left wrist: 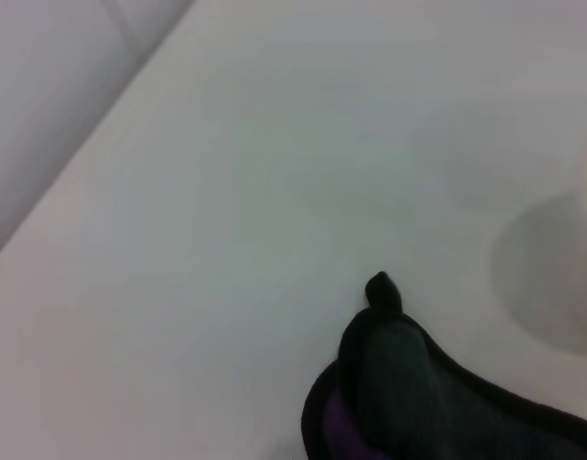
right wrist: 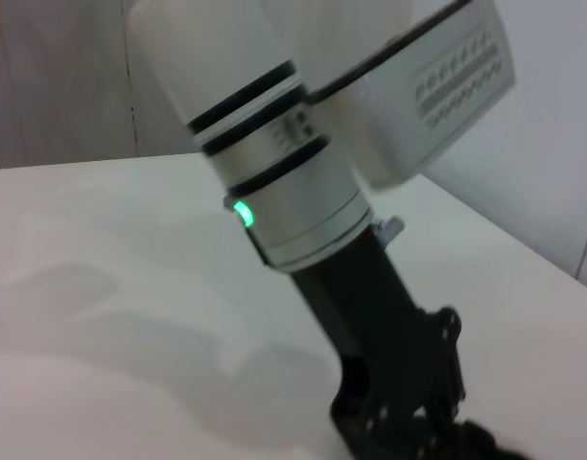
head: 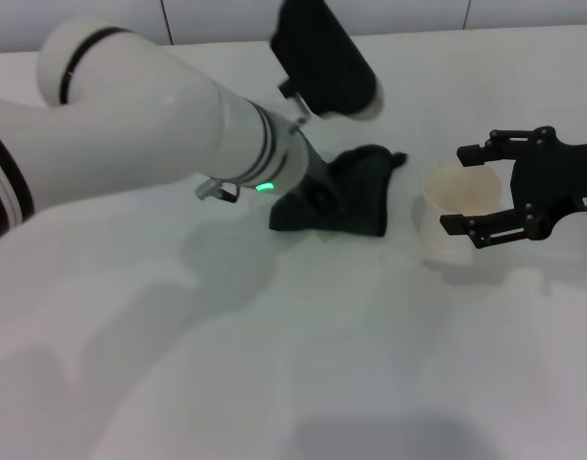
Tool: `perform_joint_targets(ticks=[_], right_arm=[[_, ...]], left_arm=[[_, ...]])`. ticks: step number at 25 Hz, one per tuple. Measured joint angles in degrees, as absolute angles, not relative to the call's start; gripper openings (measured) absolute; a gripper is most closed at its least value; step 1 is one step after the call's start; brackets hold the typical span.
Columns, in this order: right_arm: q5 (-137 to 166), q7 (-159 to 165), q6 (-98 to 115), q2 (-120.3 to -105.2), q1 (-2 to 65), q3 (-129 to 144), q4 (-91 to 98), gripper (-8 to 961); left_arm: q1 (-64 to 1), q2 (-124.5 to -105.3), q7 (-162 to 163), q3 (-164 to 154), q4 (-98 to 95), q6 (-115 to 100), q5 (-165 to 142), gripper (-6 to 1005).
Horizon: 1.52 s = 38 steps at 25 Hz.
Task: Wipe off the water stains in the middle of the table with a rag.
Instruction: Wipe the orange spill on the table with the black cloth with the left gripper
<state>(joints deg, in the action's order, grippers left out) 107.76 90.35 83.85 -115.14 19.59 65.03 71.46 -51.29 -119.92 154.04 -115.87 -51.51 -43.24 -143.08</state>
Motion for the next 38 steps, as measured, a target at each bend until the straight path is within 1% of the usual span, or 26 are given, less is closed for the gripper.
perform_joint_targets(ticks=[4,12,24,31,38], right_arm=[[107.76,90.38,83.86,-115.1,19.19,64.91,71.46,872],[107.75,90.42,84.1,-115.05,18.91,64.85,71.53,872],[107.77,90.55,84.39,-115.04,18.89,64.86,71.88,872],[107.75,90.7,84.43,-115.04,18.89,64.86,71.94,872],[107.75,90.7,84.47,-115.05,18.83,64.86,71.8,872]], left_arm=[[-50.64,-119.9,154.04,-118.21,-54.66,-44.74,-143.06,90],[-47.11,-119.81,153.92,-119.58,-62.5,-49.83,-143.88,90],[-45.92,-119.74,157.97,-118.44,-63.87,-55.79,-147.36,90],[-46.34,-119.73,167.39,-110.48,-63.96,-59.9,-153.45,91],[-46.06,-119.43,167.67,-104.48,-64.13,-62.89,-153.73,91]])
